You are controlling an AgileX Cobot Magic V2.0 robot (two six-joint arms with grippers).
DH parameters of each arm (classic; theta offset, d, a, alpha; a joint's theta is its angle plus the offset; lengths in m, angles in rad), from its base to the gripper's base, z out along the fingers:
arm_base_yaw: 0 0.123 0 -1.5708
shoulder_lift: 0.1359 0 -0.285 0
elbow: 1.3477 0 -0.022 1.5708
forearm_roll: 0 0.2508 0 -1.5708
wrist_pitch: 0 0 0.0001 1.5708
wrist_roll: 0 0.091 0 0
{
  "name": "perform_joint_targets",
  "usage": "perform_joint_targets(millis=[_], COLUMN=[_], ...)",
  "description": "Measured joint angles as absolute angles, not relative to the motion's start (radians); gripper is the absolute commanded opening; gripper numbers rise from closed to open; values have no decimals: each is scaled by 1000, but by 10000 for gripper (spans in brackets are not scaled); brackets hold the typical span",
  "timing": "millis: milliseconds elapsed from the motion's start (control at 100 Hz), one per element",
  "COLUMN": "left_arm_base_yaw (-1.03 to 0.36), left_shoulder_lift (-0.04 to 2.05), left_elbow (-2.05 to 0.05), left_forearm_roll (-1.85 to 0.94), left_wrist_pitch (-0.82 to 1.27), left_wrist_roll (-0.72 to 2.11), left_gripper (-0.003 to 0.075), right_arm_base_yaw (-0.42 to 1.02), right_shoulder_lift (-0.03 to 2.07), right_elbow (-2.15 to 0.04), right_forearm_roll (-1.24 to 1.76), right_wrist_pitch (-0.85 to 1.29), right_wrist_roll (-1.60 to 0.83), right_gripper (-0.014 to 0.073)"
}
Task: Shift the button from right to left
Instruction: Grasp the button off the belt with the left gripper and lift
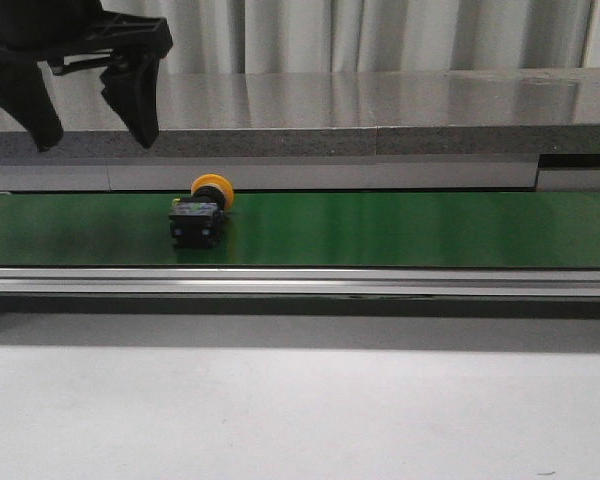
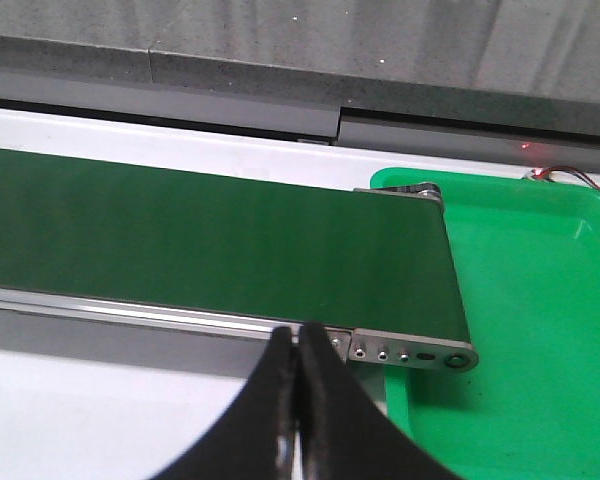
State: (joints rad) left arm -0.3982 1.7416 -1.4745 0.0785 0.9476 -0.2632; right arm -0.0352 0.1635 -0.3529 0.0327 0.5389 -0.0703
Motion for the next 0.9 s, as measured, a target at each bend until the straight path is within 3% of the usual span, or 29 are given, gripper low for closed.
perform_joint_targets(millis=[900], left_arm_base_yaw=[-398], left_shoulder_lift=[1859], left_elbow=[-1475], left_forearm_roll=[48], left_wrist_pitch=[958], left_wrist_roll=[-263], left_gripper=[597], right_arm_base_yaw=[-35], right_shoulder_lift=[163], right_elbow=[-353], right_forearm_roll=[33], right_wrist_pitch=[539], right_wrist_roll=[-70], right_gripper=[-68])
